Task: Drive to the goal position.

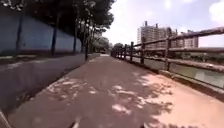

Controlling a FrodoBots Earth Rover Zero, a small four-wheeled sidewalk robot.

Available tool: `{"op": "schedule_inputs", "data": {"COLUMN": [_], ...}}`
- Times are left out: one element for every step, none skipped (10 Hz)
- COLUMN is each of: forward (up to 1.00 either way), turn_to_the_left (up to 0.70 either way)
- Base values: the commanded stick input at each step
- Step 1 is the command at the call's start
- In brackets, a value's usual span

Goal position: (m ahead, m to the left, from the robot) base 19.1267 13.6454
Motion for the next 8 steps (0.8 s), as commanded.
{"op": "schedule_inputs", "data": {"forward": [0.7,0.7,0.7,0.7,0.7,0.7,0.7,0.7], "turn_to_the_left": [0.0,0.0,0.0,0.0,0.0,0.0,0.0,0.0]}}
